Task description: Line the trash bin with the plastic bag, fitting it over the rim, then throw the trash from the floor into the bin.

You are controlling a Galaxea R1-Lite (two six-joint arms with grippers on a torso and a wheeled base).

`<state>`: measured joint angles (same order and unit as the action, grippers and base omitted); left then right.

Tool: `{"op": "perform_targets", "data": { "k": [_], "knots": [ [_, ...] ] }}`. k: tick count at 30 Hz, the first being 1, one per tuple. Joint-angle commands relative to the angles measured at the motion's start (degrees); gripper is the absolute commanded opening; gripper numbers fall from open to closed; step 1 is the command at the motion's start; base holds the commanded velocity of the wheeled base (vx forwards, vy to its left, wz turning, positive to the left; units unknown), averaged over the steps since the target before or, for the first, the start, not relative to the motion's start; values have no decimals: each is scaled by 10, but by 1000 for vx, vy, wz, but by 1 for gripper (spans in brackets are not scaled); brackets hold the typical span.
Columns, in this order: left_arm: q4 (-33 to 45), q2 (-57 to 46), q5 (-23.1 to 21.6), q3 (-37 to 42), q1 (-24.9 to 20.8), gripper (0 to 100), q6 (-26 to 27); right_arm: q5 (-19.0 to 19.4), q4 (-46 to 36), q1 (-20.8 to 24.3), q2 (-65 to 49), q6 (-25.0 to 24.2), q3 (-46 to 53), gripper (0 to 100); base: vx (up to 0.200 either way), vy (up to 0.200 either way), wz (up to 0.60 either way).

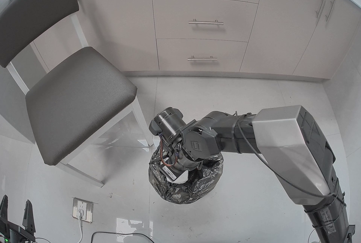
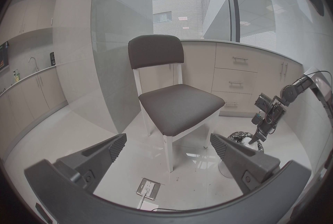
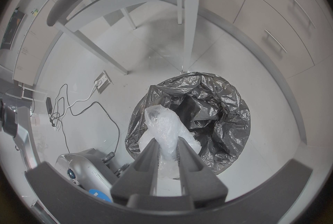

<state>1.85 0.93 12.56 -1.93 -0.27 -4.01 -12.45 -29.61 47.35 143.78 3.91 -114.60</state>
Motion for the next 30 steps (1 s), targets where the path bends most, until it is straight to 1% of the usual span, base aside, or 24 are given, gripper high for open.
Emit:
{"op": "perform_targets", "data": {
  "k": [1,12,15,23,24,30],
  "knots": [
    [0,-9,1,0,0,100,0,0,0,-4,6,5,0,0,0,0,0],
    [0,-9,1,0,0,100,-1,-15,-1,-16,-1,11,0,0,0,0,0],
    [0,-9,1,0,0,100,-1,-15,0,-23,2,27,0,0,0,0,0],
    [0,-9,1,0,0,100,-1,-16,1,-30,7,32,0,0,0,0,0],
    [-1,-9,1,0,0,100,-1,-17,1,-30,7,34,0,100,0,0,0],
    [0,-9,1,0,0,100,-1,-16,25,-31,11,34,0,100,0,0,0]
  ]
}}
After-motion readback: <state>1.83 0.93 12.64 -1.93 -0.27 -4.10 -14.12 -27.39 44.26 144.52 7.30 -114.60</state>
